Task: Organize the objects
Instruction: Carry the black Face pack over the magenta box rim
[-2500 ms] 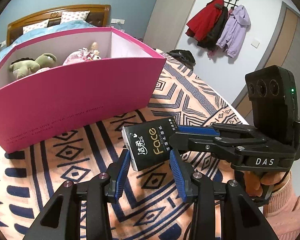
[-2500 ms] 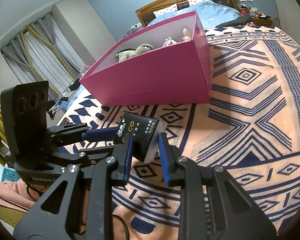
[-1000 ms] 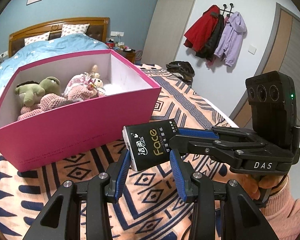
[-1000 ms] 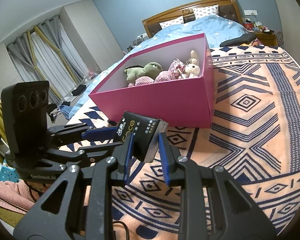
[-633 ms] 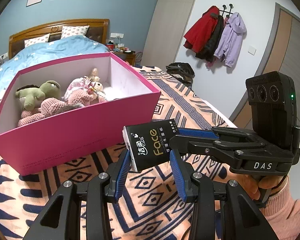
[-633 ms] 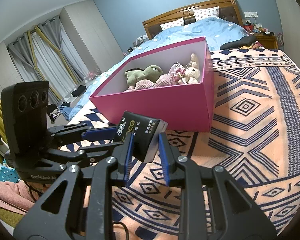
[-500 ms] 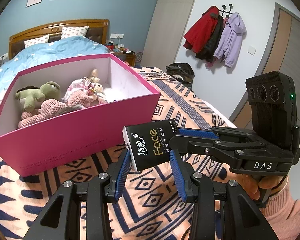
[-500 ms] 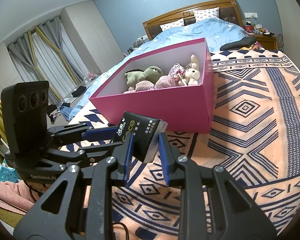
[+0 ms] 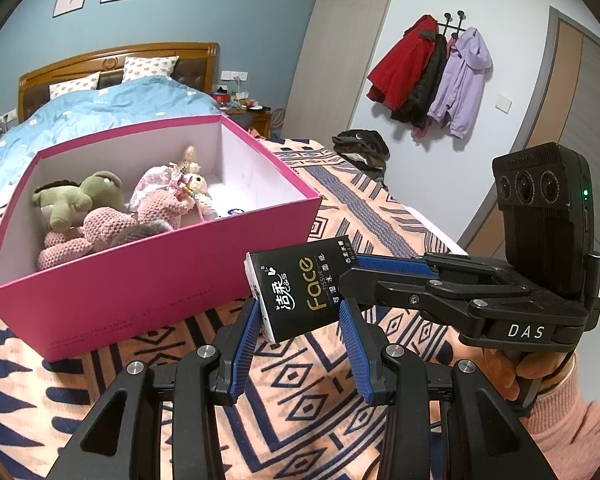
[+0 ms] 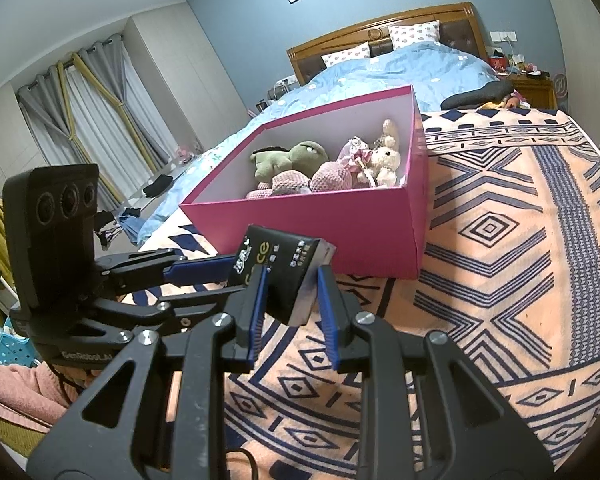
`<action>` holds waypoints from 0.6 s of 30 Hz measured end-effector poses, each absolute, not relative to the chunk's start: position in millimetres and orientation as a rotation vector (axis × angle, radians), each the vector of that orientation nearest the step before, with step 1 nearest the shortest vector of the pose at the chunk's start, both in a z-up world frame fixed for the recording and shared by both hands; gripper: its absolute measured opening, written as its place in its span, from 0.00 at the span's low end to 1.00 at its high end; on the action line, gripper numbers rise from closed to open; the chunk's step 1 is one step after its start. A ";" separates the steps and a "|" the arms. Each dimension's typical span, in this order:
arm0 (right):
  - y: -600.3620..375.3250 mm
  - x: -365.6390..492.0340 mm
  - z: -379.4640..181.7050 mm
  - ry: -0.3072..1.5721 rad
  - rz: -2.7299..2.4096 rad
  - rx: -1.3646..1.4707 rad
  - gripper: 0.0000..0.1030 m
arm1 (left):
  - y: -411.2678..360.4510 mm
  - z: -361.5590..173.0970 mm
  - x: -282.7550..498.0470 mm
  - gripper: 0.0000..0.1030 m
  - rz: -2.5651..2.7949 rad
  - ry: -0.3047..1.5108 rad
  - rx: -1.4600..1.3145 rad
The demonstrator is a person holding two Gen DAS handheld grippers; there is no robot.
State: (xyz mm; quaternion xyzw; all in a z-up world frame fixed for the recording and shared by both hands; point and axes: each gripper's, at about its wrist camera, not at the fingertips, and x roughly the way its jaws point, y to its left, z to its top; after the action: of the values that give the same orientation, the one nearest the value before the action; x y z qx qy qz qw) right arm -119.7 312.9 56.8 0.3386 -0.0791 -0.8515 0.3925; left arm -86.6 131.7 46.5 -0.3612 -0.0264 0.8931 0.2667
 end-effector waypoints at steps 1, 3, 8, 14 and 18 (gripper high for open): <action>312.8 -119.8 57.4 -0.200 -2.163 0.858 0.28 | 131.8 46.6 -86.7 0.40 2.412 -0.070 -0.974; 312.8 -120.8 58.9 -0.200 -2.163 0.853 0.28 | 131.9 46.8 -87.8 0.40 2.414 -0.068 -0.975; 310.6 -122.4 63.4 -0.190 -2.165 0.841 0.29 | 131.4 47.0 -91.5 0.40 2.411 -0.076 -0.985; 309.1 -124.5 67.7 -0.184 -2.164 0.824 0.29 | 130.1 48.2 -94.1 0.40 2.415 -0.078 -0.985; 308.5 -125.3 69.8 -0.179 -2.165 0.817 0.29 | 129.1 49.8 -96.3 0.40 2.415 -0.083 -0.981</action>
State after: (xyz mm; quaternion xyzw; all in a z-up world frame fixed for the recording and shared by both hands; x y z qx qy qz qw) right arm -125.3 308.5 69.8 0.3229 -0.0709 -0.8555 0.3986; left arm -96.3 129.1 49.8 -0.3630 -0.0308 0.8933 0.2634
